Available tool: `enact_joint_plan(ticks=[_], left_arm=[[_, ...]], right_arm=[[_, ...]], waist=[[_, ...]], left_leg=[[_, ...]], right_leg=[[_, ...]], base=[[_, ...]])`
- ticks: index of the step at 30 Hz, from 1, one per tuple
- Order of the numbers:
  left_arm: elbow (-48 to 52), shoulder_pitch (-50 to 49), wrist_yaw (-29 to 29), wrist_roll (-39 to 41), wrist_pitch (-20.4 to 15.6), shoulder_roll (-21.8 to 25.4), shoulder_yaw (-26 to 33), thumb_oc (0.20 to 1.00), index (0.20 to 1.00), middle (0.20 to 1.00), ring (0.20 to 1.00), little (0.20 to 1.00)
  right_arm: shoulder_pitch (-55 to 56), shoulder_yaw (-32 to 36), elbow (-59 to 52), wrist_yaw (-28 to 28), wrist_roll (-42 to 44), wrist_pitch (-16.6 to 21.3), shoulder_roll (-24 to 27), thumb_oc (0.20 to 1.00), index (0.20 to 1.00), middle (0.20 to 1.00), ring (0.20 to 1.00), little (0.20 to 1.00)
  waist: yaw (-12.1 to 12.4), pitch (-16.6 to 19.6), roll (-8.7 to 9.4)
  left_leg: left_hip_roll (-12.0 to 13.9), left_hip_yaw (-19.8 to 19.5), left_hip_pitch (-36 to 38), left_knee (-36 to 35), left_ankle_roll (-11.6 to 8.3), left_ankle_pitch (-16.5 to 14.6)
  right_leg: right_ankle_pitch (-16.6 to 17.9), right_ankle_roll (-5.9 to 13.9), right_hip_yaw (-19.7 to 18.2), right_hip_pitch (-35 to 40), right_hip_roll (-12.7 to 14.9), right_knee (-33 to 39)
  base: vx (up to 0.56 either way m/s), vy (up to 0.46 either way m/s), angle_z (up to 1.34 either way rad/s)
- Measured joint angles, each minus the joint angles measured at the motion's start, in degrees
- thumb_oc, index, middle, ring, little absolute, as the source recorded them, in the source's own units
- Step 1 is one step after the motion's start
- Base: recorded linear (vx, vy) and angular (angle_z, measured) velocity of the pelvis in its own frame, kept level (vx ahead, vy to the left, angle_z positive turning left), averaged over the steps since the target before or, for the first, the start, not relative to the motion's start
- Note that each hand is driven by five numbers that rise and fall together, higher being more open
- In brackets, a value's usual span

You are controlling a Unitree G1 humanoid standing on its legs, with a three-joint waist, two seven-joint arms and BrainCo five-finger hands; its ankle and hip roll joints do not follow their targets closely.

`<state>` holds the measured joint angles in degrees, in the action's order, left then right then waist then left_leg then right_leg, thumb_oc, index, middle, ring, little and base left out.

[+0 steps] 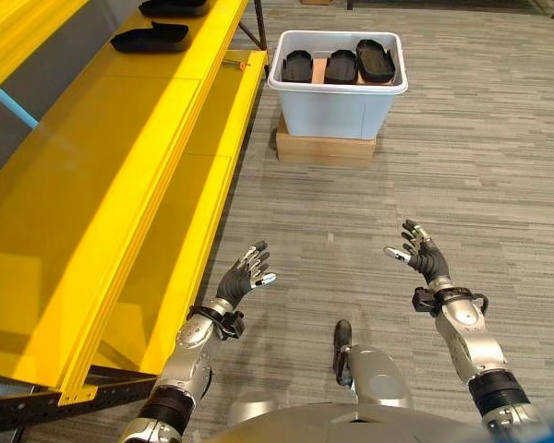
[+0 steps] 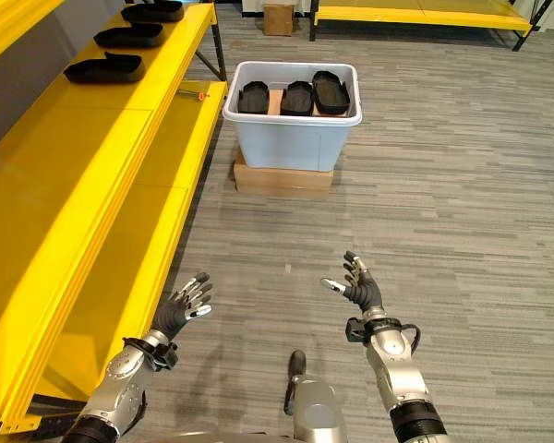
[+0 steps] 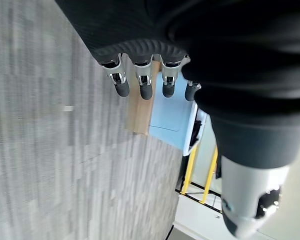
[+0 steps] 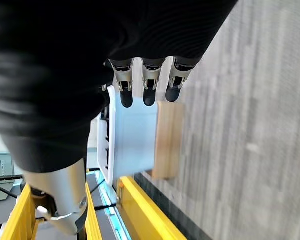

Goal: Move parts from the plastic box to the shelf.

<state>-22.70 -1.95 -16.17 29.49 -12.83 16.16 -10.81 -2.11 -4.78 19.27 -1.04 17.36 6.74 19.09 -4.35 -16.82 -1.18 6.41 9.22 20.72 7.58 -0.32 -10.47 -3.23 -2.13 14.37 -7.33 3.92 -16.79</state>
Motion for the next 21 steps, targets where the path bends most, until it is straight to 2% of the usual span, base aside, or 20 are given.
enact_joint_plan(ticks=[1, 2, 3, 4, 5, 6, 7, 8, 9, 10, 11, 12, 13, 14, 15, 16, 17, 18, 19, 21], left_arm=[[0.49, 0.16, 0.42, 1.29, -0.02, -0.02, 0.33, 1.000, 1.000, 1.000, 1.000, 1.000], [0.89, -0.25, 0.35, 1.69, -0.09, -0.49, 1.12, 1.000, 1.000, 1.000, 1.000, 1.000], [1.08, -1.63, 0.30, 3.27, -0.30, -1.94, 2.57, 1.000, 1.000, 1.000, 1.000, 1.000], [1.09, -2.46, 0.31, 3.64, -0.34, -2.24, 2.76, 1.000, 1.000, 1.000, 1.000, 1.000], [1.04, -2.60, 0.53, 4.15, -0.35, -2.18, 2.87, 1.000, 1.000, 1.000, 1.000, 1.000], [1.01, -2.26, 1.17, 5.57, -0.46, -2.41, 2.91, 1.000, 1.000, 1.000, 1.000, 1.000], [0.98, -2.08, 1.86, 5.84, -1.49, -2.87, 3.12, 1.000, 1.000, 1.000, 1.000, 1.000], [1.01, -1.35, 2.60, 5.78, -2.00, -3.36, 2.91, 1.000, 1.000, 1.000, 1.000, 1.000], [0.82, -1.10, 2.85, 5.75, -2.07, -3.28, 2.90, 1.000, 1.000, 1.000, 1.000, 1.000], [0.69, -1.49, 2.96, 5.74, -2.15, -2.33, 2.93, 1.000, 1.000, 1.000, 1.000, 1.000], [0.70, -1.48, 3.20, 5.73, -2.51, -1.38, 2.97, 1.000, 1.000, 1.000, 1.000, 1.000], [0.61, -1.76, 3.61, 5.70, -2.68, -1.15, 2.91, 1.000, 1.000, 1.000, 1.000, 1.000], [0.62, -2.08, 3.67, 5.67, -2.78, -1.03, 2.62, 1.000, 1.000, 1.000, 1.000, 1.000], [0.46, -2.60, 3.72, 5.64, -2.80, -1.14, 2.31, 1.000, 1.000, 1.000, 1.000, 1.000], [0.13, -3.55, 3.53, 5.44, -2.81, -1.27, 1.43, 1.000, 1.000, 1.000, 1.000, 1.000], [-0.27, -5.10, 2.84, 5.21, -3.03, -1.24, 1.73, 1.000, 1.000, 1.000, 1.000, 1.000], [-1.64, -5.46, 2.88, 5.24, -3.07, -0.90, 3.10, 1.000, 1.000, 1.000, 1.000, 1.000], [-1.88, -5.96, 2.91, 5.26, -3.05, -1.22, 3.70, 1.000, 1.000, 1.000, 1.000, 1.000], [-1.97, -6.28, 2.89, 5.26, -3.13, -1.61, 3.88, 1.000, 1.000, 1.000, 1.000, 1.000], [-4.06, -4.01, 2.84, 5.26, -3.45, -1.59, 4.30, 1.000, 1.000, 1.000, 1.000, 1.000]], right_arm=[[0.02, -0.09, -0.04, -0.34, -0.21, 0.00, 0.00, 1.000, 1.000, 1.000, 1.000, 1.000], [0.15, -0.26, -0.02, -0.28, -0.75, -0.03, -0.11, 1.000, 1.000, 1.000, 1.000, 1.000], [0.23, -0.24, -0.02, -0.04, -0.81, -0.02, -0.08, 1.000, 1.000, 1.000, 1.000, 1.000], [0.30, -0.21, -0.02, 0.21, -0.81, -0.02, 0.00, 1.000, 1.000, 1.000, 1.000, 1.000], [0.30, -0.31, 0.10, 0.61, -0.80, 0.00, 0.05, 1.000, 1.000, 1.000, 1.000, 1.000], [1.11, -0.26, 0.24, 0.75, -0.79, 0.22, 0.07, 1.000, 1.000, 1.000, 1.000, 1.000], [2.67, -0.15, 0.30, 0.82, -0.75, 0.91, 0.00, 1.000, 1.000, 1.000, 1.000, 1.000], [3.31, 0.63, 0.74, 0.87, -0.73, 1.13, 0.14, 1.000, 1.000, 1.000, 1.000, 1.000], [3.21, 1.30, 2.37, 1.02, -0.71, 1.23, -0.30, 1.000, 1.000, 1.000, 1.000, 1.000], [3.02, 1.33, 3.89, 1.24, -0.72, 1.23, -0.99, 1.000, 1.000, 1.000, 1.000, 1.000], [2.71, 1.03, 4.02, 1.92, -0.73, 1.29, -1.20, 1.000, 1.000, 1.000, 1.000, 1.000], [2.29, -0.08, 3.99, 1.87, -0.72, 1.37, -0.88, 1.000, 1.000, 1.000, 1.000, 1.000], [2.31, -1.27, 3.90, 1.98, -0.73, 1.71, -0.44, 1.000, 1.000, 1.000, 1.000, 1.000], [2.77, -1.92, 3.90, 1.96, -0.71, 1.77, -0.48, 1.000, 1.000, 1.000, 1.000, 1.000], [4.40, -2.64, 3.91, 1.90, -0.70, 1.79, -0.46, 1.000, 1.000, 1.000, 1.000, 1.000], [5.40, -4.48, 4.10, 2.03, -0.74, 1.79, -0.09, 1.000, 1.000, 1.000, 1.000, 1.000], [5.70, -6.29, 4.18, 2.54, -0.75, 1.75, -0.74, 1.000, 1.000, 1.000, 1.000, 1.000], [6.05, -6.83, 3.96, 3.25, -0.77, 1.79, -0.54, 1.000, 1.000, 1.000, 1.000, 1.000], [5.98, -6.79, 3.93, 3.41, -0.77, 1.80, -0.19, 1.000, 1.000, 1.000, 1.000, 1.000], [6.45, -6.14, 2.91, 4.42, -0.75, 1.87, 0.62, 1.000, 1.000, 1.000, 1.000, 1.000]], waist=[[-0.30, 0.07, -0.23], [-0.84, 0.21, -0.18], [-1.01, 1.30, -0.20], [-0.96, 2.18, -0.15], [-0.86, 3.51, -0.19], [-0.97, 4.57, -0.01], [-0.51, 5.89, 0.62], [-0.38, 5.83, 1.50], [0.36, 5.48, 2.92], [1.01, 4.67, 4.74], [1.03, 4.33, 5.45], [1.30, 4.36, 5.47], [1.07, 4.81, 4.64], [0.81, 4.84, 4.62], [0.71, 5.64, 3.84], [2.23, 7.31, 1.81], [2.52, 6.86, 2.99], [2.12, 6.26, 2.10], [2.19, 5.58, 1.12], [0.33, 5.04, 1.50]], left_leg=[[0.48, -0.06, 0.20, 0.66, -0.67, 0.25], [0.88, -0.15, 0.36, 1.82, -1.99, 0.91], [1.62, -0.17, -0.21, 4.91, -3.51, 1.70], [2.64, -0.17, -1.43, 8.32, -5.34, 2.85], [4.47, -0.68, -3.61, 13.62, -8.31, 4.82], [6.42, -0.95, -7.18, 21.62, -10.67, 8.52], [7.37, -3.85, -16.59, 36.73, -12.57, 18.73], [6.24, -2.58, -26.45, 50.71, -11.01, 17.41], [5.75, 2.76, -33.93, 57.41, -6.23, 11.75], [4.16, 9.35, -37.07, 48.18, -0.07, 6.43], [2.32, 14.19, -39.45, 32.88, 2.02, 5.56], [0.28, 15.27, -39.41, 20.15, 2.27, 6.01], [-1.99, 15.17, -39.02, 9.65, 3.42, 6.95], [-4.08, 15.07, -38.30, 7.55, 6.34, 8.77], [-6.04, 14.21, -36.54, 3.92, 8.01, 8.25], [-7.51, 10.57, -32.51, -3.92, 11.42, 9.96], [-7.87, 8.97, -29.93, -4.98, 14.24, 13.29], [-8.17, 5.19, -28.42, -6.67, 15.76, 17.37], [-8.16, 2.70, -26.40, -8.37, 14.98, 20.65], [-10.21, 3.53, -23.11, -10.75, 12.57, 20.40]], right_leg=[[-2.46, -0.49, 0.25, -0.54, -0.02, -2.88], [-5.46, 0.22, 0.49, -0.65, 0.29, -5.17], [-8.27, -0.21, 0.57, -0.57, -0.05, -6.66], [-8.88, -1.61, 0.60, 0.16, -0.94, -6.64], [-10.81, -2.57, 1.09, 1.28, -2.49, -6.14], [-11.85, -4.90, 1.58, 3.23, -3.99, -5.26], [-12.25, -7.07, 1.52, 5.74, -4.77, -2.43], [-12.24, -7.33, 1.01, 7.69, -4.84, 0.05], [-11.71, -6.85, -0.07, 10.42, -4.74, 2.76], [-10.44, -4.07, -0.82, 15.33, -4.49, 7.25], [-9.82, -2.48, -0.70, 19.28, -5.02, 10.33], [-10.11, -1.45, -0.81, 20.96, -5.64, 11.10], [-11.18, 0.41, -0.77, 23.12, -6.44, 11.45], [-12.44, 2.54, -0.68, 25.53, -6.68, 10.92], [-12.85, 3.28, -1.26, 27.66, -7.53, 10.22], [-13.54, 4.60, -3.14, 28.82, -9.03, 8.78], [-14.69, 5.70, -4.28, 29.10, -7.87, 6.18], [-18.11, 6.10, -4.21, 27.81, -7.19, 2.93], [-19.27, 5.35, -4.25, 27.24, -5.94, 3.35], [-17.91, 6.20, -5.05, 25.15, -1.17, 7.71]], base=[[0.47, -0.265, 0.16], [0.45, -0.284, 0.06], [0.46, -0.328, -0.02], [0.41, -0.347, -0.17], [0.44, -0.413, -0.12], [0.33, -0.339, -0.14], [0.32, -0.220, -0.05], [0.29, -0.047, -0.24], [0.30, 0.053, -0.37], [0.40, 0.199, -0.55], [0.33, 0.193, -0.57], [0.38, 0.225, -0.67], [0.33, 0.188, -0.56], [0.42, 0.234, -0.48], [0.44, 0.249, -0.88], [0.40, 0.232, -1.29], [0.43, 0.289, -1.47], [0.35, 0.264, -1.20], [0.33, 0.263, -0.92], [0.29, 0.230, -0.36]])
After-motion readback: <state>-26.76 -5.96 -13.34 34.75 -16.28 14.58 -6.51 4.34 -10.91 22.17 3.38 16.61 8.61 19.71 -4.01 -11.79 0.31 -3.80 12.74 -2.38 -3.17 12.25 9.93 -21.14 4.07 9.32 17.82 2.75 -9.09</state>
